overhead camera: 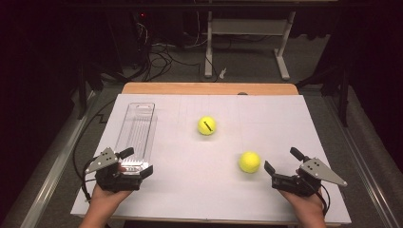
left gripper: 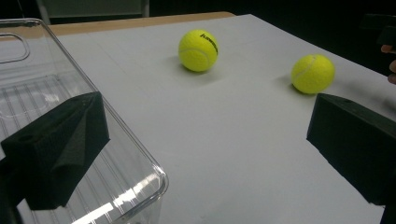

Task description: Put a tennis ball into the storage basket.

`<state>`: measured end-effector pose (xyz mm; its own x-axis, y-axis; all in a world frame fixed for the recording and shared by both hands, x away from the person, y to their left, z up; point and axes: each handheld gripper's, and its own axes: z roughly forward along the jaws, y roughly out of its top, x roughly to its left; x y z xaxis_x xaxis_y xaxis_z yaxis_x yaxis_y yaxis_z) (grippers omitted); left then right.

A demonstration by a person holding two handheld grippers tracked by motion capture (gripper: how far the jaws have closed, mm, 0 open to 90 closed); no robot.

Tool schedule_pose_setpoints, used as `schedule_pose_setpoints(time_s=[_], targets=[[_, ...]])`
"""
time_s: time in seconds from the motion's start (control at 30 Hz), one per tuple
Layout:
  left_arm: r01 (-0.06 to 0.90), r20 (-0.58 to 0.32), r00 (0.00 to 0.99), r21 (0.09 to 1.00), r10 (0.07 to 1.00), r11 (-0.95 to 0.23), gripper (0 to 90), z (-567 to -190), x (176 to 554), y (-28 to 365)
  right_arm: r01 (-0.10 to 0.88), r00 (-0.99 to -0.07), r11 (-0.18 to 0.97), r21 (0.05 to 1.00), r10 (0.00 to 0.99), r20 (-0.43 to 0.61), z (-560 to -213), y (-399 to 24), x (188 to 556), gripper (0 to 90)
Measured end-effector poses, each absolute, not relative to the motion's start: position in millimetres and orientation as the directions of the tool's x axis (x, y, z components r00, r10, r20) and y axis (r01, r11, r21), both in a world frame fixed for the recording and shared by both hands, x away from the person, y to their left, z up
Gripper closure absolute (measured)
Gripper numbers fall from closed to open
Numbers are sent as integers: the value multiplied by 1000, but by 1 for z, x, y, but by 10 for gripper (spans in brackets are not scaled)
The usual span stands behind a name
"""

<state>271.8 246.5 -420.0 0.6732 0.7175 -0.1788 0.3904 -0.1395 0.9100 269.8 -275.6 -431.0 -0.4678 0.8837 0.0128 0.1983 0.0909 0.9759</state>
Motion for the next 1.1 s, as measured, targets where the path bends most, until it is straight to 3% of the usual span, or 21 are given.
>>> schedule_pose_setpoints(time_s=[1.1], targets=[[389, -187, 615, 917, 766, -89, 3, -412, 268, 293, 197, -469, 93, 976, 883, 10, -431, -276, 270, 1]])
